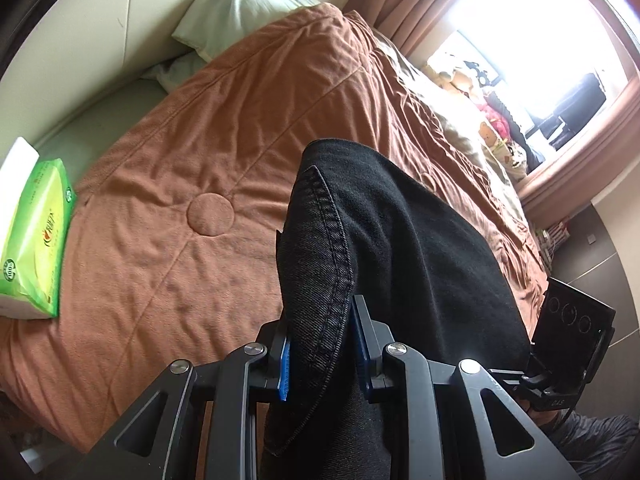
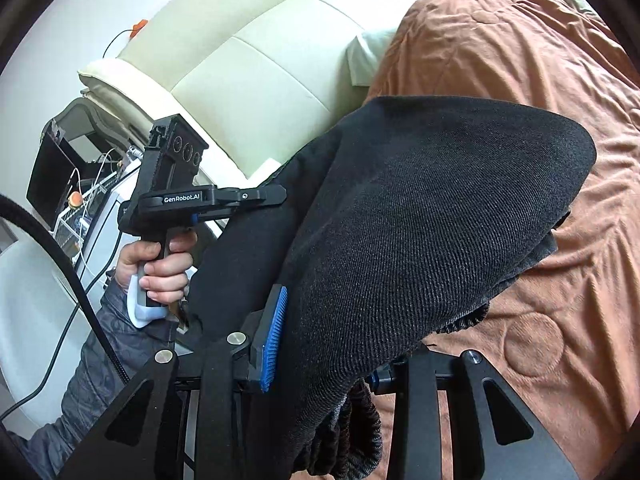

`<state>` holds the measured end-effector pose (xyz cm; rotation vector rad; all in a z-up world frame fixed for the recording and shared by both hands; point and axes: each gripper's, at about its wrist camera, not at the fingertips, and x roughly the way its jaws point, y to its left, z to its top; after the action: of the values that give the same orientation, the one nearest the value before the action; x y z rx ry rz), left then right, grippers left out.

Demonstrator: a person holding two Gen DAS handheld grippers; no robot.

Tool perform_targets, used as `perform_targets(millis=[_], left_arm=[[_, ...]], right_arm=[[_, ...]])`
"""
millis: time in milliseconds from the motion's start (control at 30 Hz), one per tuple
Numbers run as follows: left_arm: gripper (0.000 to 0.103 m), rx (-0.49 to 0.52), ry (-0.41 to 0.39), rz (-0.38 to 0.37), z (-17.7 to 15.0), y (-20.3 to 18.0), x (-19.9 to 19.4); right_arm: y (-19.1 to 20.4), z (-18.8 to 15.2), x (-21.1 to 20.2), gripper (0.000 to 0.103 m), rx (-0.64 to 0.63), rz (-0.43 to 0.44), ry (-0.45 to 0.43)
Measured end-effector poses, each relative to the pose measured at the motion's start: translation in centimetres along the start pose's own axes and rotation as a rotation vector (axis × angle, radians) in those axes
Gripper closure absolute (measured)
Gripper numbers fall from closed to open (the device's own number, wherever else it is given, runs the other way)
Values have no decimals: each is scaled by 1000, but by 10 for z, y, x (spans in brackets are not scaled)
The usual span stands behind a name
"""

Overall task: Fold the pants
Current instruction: 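Lift and carry the folded pants with both tools toward the headboard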

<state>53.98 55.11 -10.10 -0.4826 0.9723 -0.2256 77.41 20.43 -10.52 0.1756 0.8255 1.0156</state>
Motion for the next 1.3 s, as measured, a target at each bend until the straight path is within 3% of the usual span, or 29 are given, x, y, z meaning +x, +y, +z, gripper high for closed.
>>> perform_targets(millis=[200,333,467,567,600,633,667,767,1000,1133,1233,1300], left_arm=[[76,-51,60,68,9,37,-3],[76,-60,43,124,19,53,-8],[64,-114,65,257,21,75,8],[64,-175,51,340,13,89,15],[64,-191,36,342,12,90,15],[62,-213,12,347,9,92,13],[61,-235,-13,362,7,93,12],[61,-274,-83,393,1,88,6],[60,-323,-159,493,-15,53,2],[60,-367,-224,473,-36,34,-4],[60,-393,-249,473,-54,23,-5],[60,-395,-260,479,-65,16,-6]], right_arm=[[5,5,45,72,10,57,35],[10,7,76,72,39,103,40],[4,-4,108,71,88,91,41],[-19,-21,135,63,221,76,149],[-27,-25,135,54,267,123,156],[-33,-28,133,38,301,154,161],[-37,-29,129,33,314,143,156],[-54,-26,120,32,353,143,141],[-86,-21,121,24,484,193,120],[-90,-20,133,20,550,228,146],[-94,-20,139,19,628,311,170],[-92,-23,140,19,647,309,192]])
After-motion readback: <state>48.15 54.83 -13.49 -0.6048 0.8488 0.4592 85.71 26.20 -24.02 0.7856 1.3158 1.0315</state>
